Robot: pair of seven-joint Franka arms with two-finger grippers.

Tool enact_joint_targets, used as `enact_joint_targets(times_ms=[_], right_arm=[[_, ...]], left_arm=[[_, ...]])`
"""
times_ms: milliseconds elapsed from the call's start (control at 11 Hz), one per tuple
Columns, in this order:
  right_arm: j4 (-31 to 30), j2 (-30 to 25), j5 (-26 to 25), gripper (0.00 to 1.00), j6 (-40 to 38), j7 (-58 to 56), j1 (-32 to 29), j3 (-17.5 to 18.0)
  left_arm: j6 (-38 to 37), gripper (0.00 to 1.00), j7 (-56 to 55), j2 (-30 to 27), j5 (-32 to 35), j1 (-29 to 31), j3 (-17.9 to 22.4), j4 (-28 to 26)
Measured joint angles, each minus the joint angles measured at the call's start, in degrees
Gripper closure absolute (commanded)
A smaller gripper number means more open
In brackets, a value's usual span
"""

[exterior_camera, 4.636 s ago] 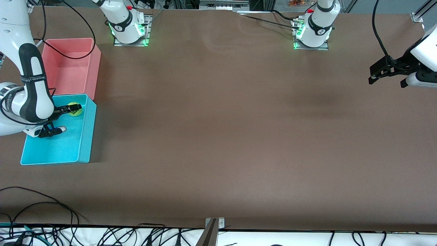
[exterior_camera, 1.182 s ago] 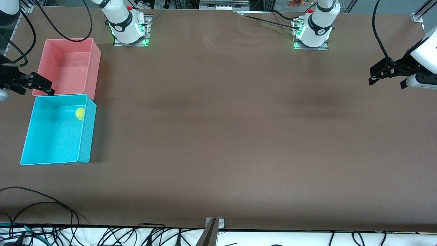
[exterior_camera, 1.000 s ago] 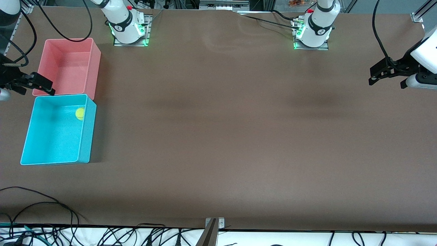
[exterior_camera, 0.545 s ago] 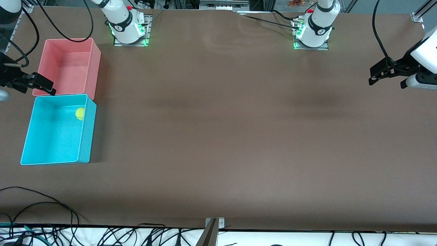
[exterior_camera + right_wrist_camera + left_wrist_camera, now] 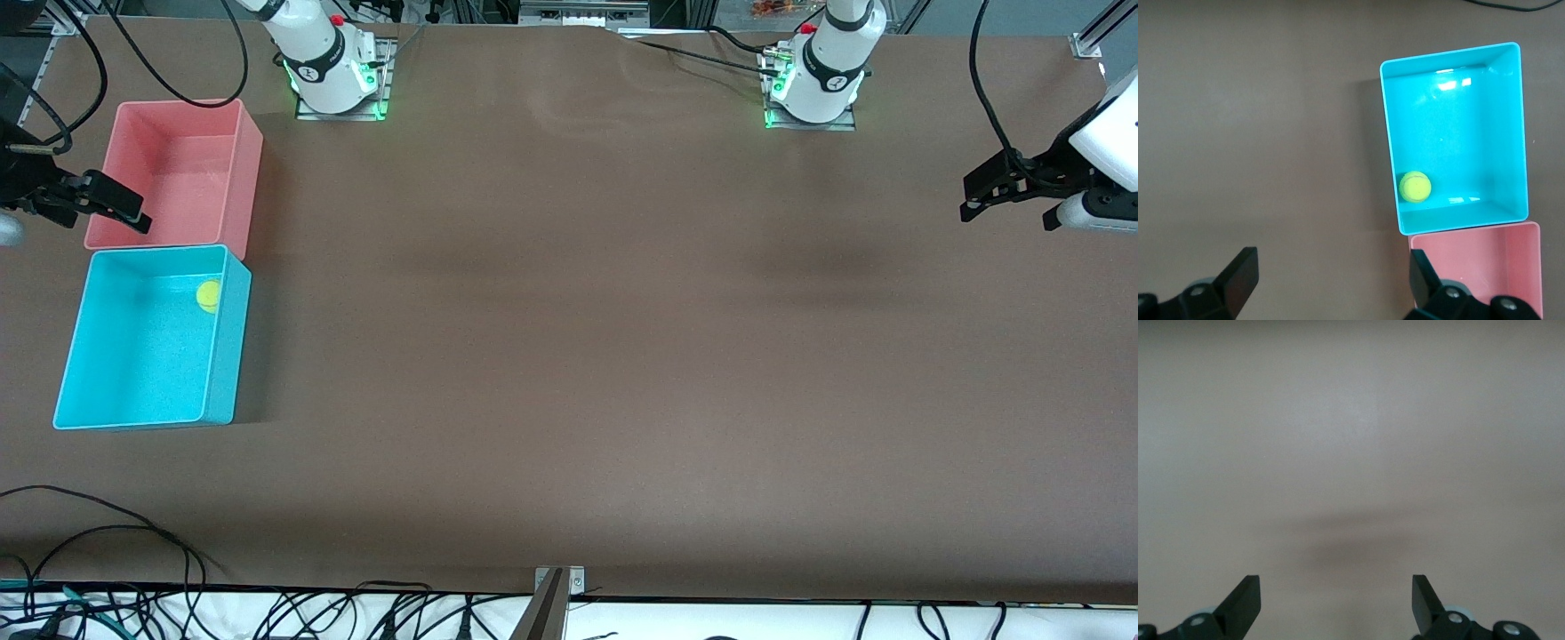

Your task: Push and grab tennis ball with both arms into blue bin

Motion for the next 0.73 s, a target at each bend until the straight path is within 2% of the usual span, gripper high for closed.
enact_joint_targets(times_ms=[727], right_arm=[[1.2, 0.0, 0.1, 0.00, -1.0, 0.0, 0.0, 0.6]], left_arm=[[0.0, 0.00, 0.0, 0.0, 0.0, 0.0, 0.0, 0.0]])
